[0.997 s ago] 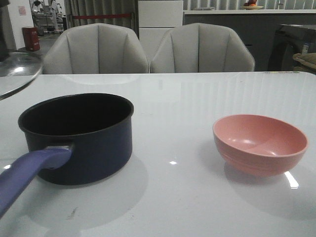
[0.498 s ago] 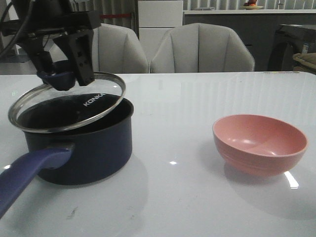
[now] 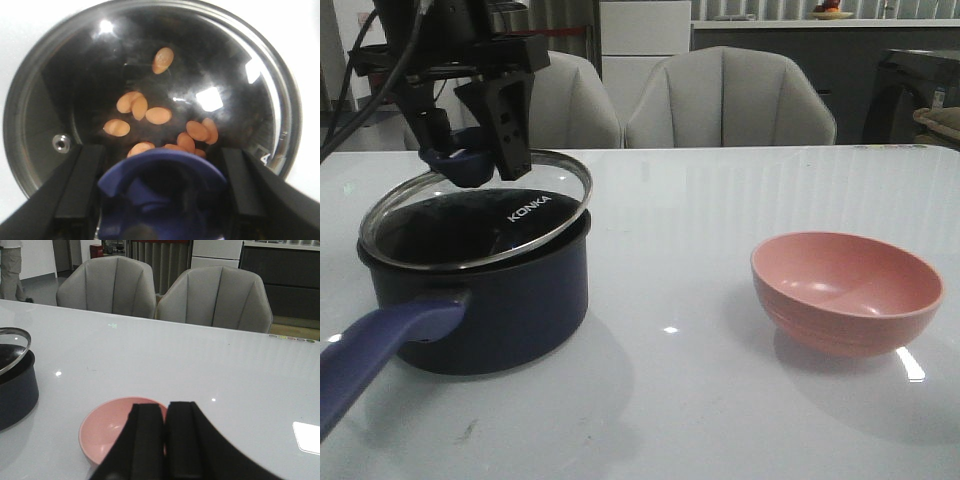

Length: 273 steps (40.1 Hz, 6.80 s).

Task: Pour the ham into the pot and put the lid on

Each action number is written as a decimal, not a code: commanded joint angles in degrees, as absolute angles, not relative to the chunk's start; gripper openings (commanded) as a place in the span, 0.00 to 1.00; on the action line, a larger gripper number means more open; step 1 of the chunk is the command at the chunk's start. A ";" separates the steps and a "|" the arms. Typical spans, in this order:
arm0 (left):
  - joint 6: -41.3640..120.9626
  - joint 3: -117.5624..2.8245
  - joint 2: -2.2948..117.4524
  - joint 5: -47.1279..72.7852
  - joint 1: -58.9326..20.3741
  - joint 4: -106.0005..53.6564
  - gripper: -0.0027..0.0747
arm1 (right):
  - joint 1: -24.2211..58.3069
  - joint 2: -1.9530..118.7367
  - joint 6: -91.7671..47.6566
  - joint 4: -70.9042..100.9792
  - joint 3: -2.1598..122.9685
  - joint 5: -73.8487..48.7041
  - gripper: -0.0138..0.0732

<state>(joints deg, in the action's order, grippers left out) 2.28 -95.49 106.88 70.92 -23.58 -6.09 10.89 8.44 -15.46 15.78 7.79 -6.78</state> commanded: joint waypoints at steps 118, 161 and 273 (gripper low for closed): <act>1.16 -23.95 17.50 19.38 -24.08 -3.92 0.18 | 10.82 8.96 -15.87 15.97 9.34 -2.02 0.33; -3.36 -0.67 0.72 -2.08 -5.51 0.00 0.18 | 10.82 8.96 -15.87 15.97 9.34 -2.02 0.33; -10.34 2.13 -1.54 -2.00 -5.27 0.00 0.18 | 3.11 -1.63 3.91 -1.85 -2.07 3.12 0.33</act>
